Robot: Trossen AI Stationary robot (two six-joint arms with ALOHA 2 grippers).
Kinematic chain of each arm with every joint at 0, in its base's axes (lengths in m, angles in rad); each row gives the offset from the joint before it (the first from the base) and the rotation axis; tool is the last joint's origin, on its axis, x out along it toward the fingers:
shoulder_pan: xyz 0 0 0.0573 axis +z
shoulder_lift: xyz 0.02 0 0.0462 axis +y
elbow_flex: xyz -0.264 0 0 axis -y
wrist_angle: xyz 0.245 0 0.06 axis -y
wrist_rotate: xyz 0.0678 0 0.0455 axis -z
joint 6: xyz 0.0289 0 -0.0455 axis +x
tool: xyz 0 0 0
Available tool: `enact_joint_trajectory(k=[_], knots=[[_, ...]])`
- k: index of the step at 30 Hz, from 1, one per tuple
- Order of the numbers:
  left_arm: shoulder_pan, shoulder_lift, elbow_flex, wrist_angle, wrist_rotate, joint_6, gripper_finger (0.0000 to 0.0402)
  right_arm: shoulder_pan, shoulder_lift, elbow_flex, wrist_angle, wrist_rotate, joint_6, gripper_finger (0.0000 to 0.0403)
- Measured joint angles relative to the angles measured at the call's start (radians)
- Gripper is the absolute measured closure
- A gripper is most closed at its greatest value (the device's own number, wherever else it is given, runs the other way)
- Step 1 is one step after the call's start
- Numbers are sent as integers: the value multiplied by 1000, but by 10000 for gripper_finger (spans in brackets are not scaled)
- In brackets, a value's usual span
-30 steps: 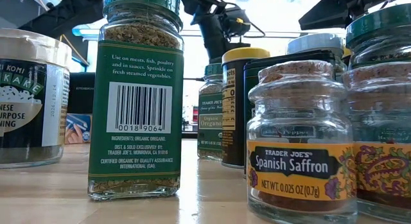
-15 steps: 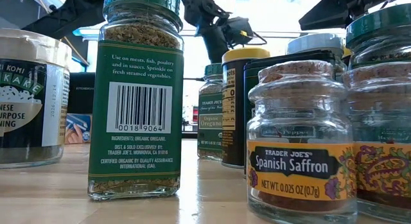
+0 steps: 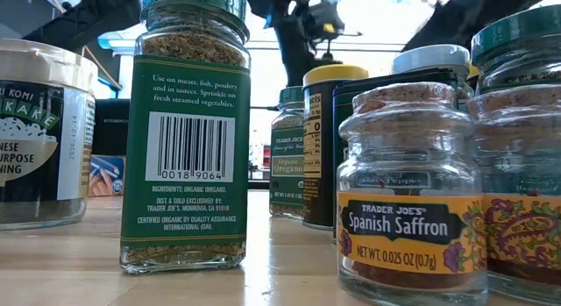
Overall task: Shelf spices
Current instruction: Put the red seasoning can on the shelf aligned with the other red seasoning can
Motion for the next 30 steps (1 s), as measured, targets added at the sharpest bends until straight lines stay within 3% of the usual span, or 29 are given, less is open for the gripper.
enact_joint_trajectory(k=[6, 11, 15, 18, 22, 26, 30], knots=[[-59, -111, 2, -2, 35, -75, 401, -260, 101, 0, 12, -172, -117, 287], [-121, -226, 3, -25, 34, -154, 401, -474, 192, 0, 57, -248, -181, 291], [-166, -313, 4, -148, 33, -269, 401, -617, 282, 0, 171, -431, -263, 315], [-205, -351, 4, -271, 15, -383, 401, -688, 361, 0, 228, -450, -286, 343], [-288, -366, 4, -400, -120, -522, 401, -748, 461, 0, 321, -488, -298, 375], [-362, -365, 3, -498, -250, -626, 401, -770, 542, 0, 422, -547, -302, 395], [-403, -395, -61, -513, -283, -701, 401, -772, 595, 0, 468, -583, -296, 402]])
